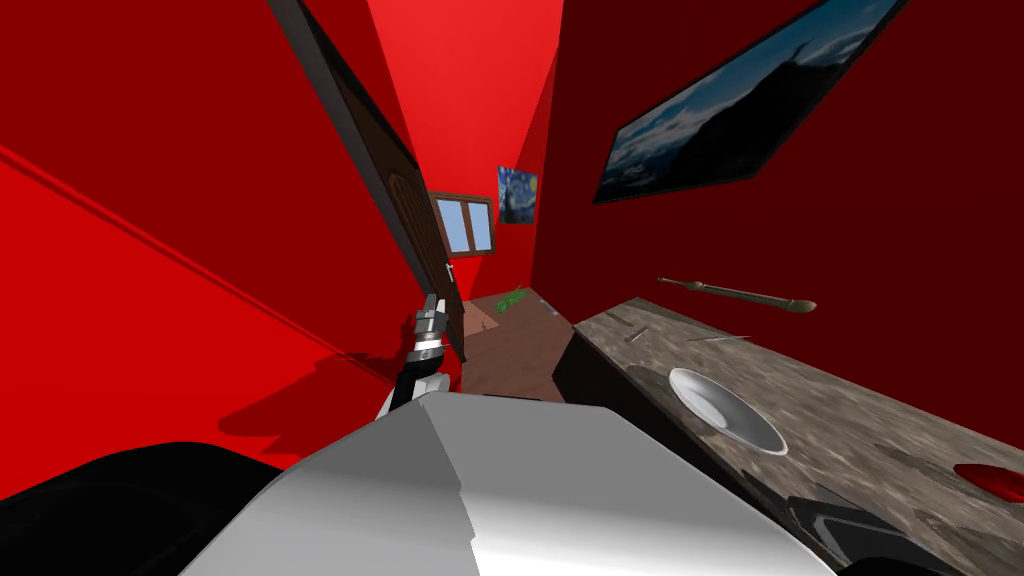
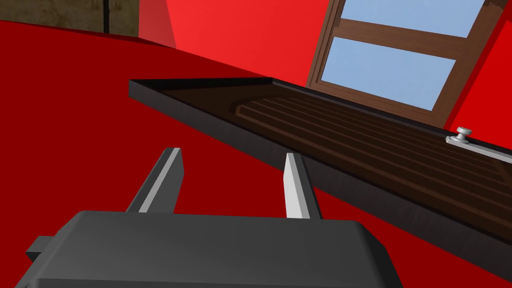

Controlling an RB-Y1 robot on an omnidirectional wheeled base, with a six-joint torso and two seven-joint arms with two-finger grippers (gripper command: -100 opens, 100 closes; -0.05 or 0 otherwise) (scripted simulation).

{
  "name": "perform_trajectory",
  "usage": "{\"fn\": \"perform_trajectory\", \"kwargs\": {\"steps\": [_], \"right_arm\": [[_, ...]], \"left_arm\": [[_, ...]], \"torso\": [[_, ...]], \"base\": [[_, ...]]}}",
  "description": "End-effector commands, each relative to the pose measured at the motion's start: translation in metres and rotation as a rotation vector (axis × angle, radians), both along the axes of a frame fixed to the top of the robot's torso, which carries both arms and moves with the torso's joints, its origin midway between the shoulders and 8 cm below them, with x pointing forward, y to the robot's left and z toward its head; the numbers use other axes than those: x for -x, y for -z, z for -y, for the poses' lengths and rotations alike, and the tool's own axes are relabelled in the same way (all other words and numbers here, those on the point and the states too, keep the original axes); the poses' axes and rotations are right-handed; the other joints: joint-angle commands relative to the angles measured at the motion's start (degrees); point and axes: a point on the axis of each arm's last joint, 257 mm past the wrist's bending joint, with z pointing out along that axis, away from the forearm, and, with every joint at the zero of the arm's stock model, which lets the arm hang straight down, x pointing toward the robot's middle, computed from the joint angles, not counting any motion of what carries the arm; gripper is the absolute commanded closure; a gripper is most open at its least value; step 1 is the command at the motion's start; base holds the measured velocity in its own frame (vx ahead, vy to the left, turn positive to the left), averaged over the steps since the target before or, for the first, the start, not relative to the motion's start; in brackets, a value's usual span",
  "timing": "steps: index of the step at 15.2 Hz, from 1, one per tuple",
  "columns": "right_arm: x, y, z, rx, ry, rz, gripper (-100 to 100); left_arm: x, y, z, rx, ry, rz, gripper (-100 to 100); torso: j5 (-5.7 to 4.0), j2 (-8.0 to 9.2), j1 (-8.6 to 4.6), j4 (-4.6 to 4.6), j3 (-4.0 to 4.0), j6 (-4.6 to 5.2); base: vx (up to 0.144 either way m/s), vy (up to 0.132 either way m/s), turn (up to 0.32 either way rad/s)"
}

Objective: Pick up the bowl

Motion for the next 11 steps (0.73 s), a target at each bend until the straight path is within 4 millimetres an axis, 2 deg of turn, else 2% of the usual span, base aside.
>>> {"fn": "perform_trajectory", "kwargs": {"steps": [1,2,3,4,6,8,11], "right_arm": [[0.020,-0.007,0.016,0.051,-0.019,-0.071,-100],[0.020,-0.007,0.016,0.051,-0.019,-0.071,-100],[0.032,-0.010,0.026,0.081,-0.033,-0.120,-100],[0.032,-0.010,0.026,0.081,-0.033,-0.120,-100],[0.055,-0.015,0.041,0.128,-0.064,-0.212,-100],[0.077,-0.016,0.049,0.154,-0.097,-0.295,-100],[0.105,-0.013,0.051,0.162,-0.142,-0.397,-100]], "left_arm": [[0.000,0.000,0.000,0.000,0.000,0.000,0],[0.000,0.000,0.000,0.000,0.000,0.000,0],[0.000,0.000,0.000,0.000,0.000,0.000,0],[0.000,0.000,0.000,0.000,0.000,0.000,0],[0.000,0.000,0.000,0.000,0.000,0.000,0],[0.000,0.000,0.000,0.000,0.000,0.000,0],[0.000,0.000,0.000,0.000,0.000,0.000,0]], "torso": [[0.00,0.00,0.00,0.00,0.00,0.00],[0.00,-0.01,-0.01,0.00,-0.01,-0.01],[-0.01,-0.01,-0.04,0.00,0.00,0.01],[-0.01,-0.01,-0.02,0.00,0.00,0.00],[0.01,-0.04,0.03,-0.01,-0.02,0.00],[0.01,-0.28,0.05,-0.06,-0.15,-0.04],[0.00,-0.48,0.08,-0.11,-0.27,-0.03]], "base": [[0.092,0.069,0.072],[0.089,0.058,0.056],[0.092,0.070,0.073],[0.091,0.077,0.064],[0.124,0.082,0.083],[0.185,0.084,0.163],[0.203,0.084,0.123]]}}
